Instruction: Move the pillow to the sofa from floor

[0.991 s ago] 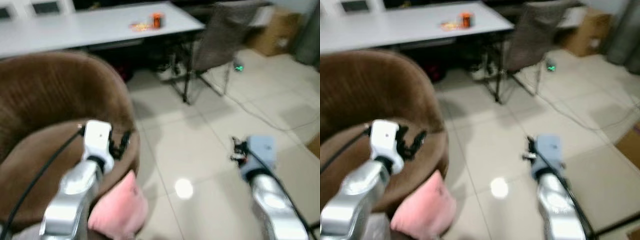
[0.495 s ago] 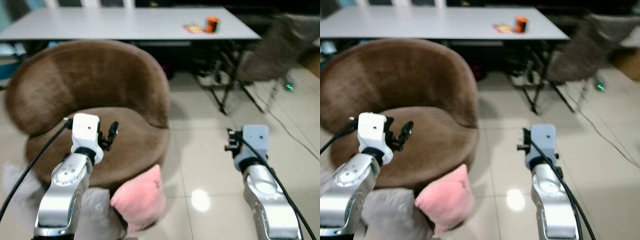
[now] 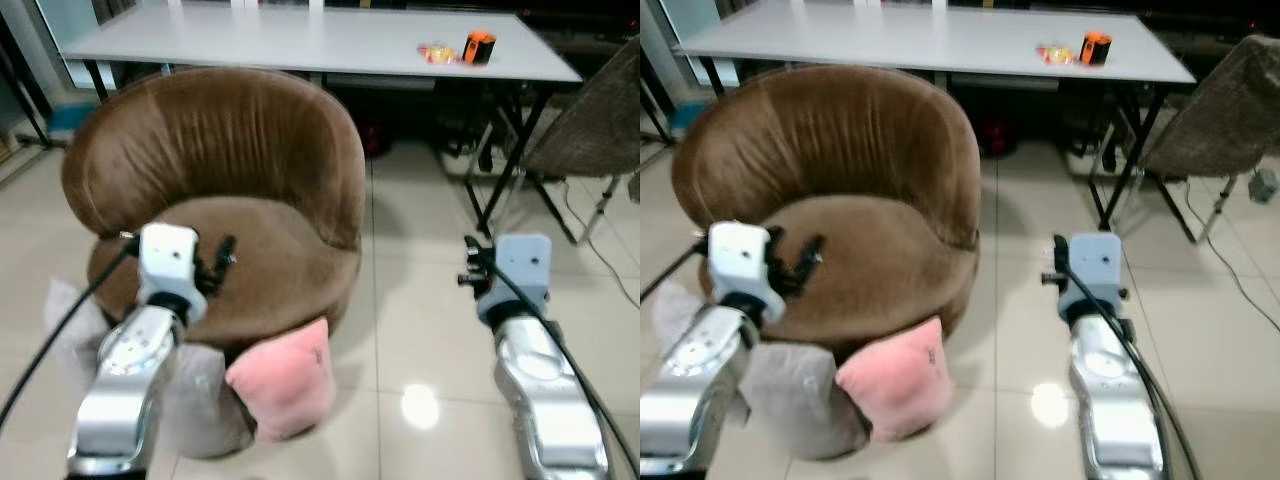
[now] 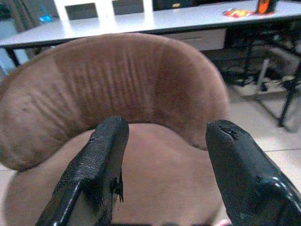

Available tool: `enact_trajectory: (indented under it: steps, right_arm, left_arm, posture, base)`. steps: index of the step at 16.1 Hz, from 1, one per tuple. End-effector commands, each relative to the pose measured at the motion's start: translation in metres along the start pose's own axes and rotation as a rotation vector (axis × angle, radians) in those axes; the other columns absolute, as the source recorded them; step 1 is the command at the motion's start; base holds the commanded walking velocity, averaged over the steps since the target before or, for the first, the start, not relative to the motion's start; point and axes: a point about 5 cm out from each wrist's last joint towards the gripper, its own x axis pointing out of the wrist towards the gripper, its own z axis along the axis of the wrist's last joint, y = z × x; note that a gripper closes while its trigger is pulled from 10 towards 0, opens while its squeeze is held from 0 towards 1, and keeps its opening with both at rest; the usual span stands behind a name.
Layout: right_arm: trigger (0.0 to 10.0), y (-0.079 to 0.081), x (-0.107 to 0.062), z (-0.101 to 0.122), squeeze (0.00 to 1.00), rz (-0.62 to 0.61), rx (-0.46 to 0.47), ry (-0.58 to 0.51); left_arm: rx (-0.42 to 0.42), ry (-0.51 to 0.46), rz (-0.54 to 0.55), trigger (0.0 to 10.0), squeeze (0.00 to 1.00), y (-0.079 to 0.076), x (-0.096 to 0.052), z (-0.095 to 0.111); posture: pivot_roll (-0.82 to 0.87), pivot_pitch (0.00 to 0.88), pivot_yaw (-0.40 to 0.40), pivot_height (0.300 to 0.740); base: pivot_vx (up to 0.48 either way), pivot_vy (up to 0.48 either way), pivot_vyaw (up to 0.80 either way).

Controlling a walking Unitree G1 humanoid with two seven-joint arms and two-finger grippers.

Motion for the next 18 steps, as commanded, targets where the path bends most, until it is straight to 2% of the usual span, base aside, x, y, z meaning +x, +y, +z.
enact_trajectory:
  steps: [1,2,3,4,5,8,10,13,15,18]
  right_arm:
    - [10.0,-0.002,0.000,-0.006,0.00,-0.012,0.046,0.028]
    - [10.0,-0.001,0.001,-0.010,0.00,-0.026,0.045,0.058]
    - [10.0,0.002,0.001,-0.014,0.00,-0.007,0.096,0.081]
    - [10.0,0.011,0.000,-0.016,0.00,0.065,0.126,0.095]
    - [10.0,0.012,-0.001,-0.017,0.00,0.070,0.132,0.092]
    - [10.0,0.013,0.005,-0.012,0.00,0.032,0.103,0.057]
    - [10.0,0.009,0.010,-0.011,0.00,-0.009,0.096,0.047]
    - [10.0,0.007,0.011,-0.009,0.00,-0.004,0.097,0.032]
    - [10.0,0.006,0.012,-0.006,0.00,-0.026,0.060,0.008]
    - [10.0,0.009,0.013,-0.003,0.00,0.024,0.078,0.021]
  left_arm:
    - [0.020,-0.015,-0.009,10.0,0.00,-0.003,0.000,0.001]
    - [0.033,-0.016,-0.026,10.0,0.00,-0.005,-0.001,0.003]
    - [0.022,-0.006,-0.039,10.0,0.00,-0.007,-0.001,0.002]
    - [0.008,-0.017,-0.055,10.0,0.00,-0.009,-0.002,0.003]
    - [0.003,-0.020,-0.059,10.0,0.00,-0.010,-0.002,0.003]
    - [0.001,-0.024,-0.064,10.0,0.00,-0.009,0.000,0.004]
    - [0.022,-0.028,-0.069,10.0,0.00,-0.010,0.002,0.005]
    - [0.014,-0.027,-0.070,10.0,0.00,-0.010,0.003,0.004]
    - [0.011,-0.027,-0.067,10.0,0.00,-0.010,0.003,0.004]
    - [0.007,-0.030,-0.065,10.0,0.00,-0.011,0.002,0.004]
  posture:
    - [-0.14,0.000,0.019,0.740]
    - [-0.13,0.000,0.015,0.740]
    - [-0.13,0.000,0.012,0.740]
    - [-0.13,0.000,0.008,0.740]
    - [-0.13,0.000,0.007,0.740]
    - [-0.12,0.000,0.001,0.740]
    - [-0.12,0.000,0.007,0.740]
    - [-0.12,0.000,0.009,0.740]
    - [-0.13,0.000,0.008,0.740]
    - [-0.12,0.000,-0.004,0.740]
  base:
    - [0.000,0.000,0.00]
    - [0.000,0.000,0.00]
    - [0.000,0.000,0.00]
    - [0.000,0.000,0.00]
    - [0.000,0.000,0.00]
    - [0.284,0.000,0.80]
    - [0.292,0.000,0.00]
    - [0.285,0.000,0.00]
    - [0.279,0.000,0.00]
    - [0.279,0.000,0.00]
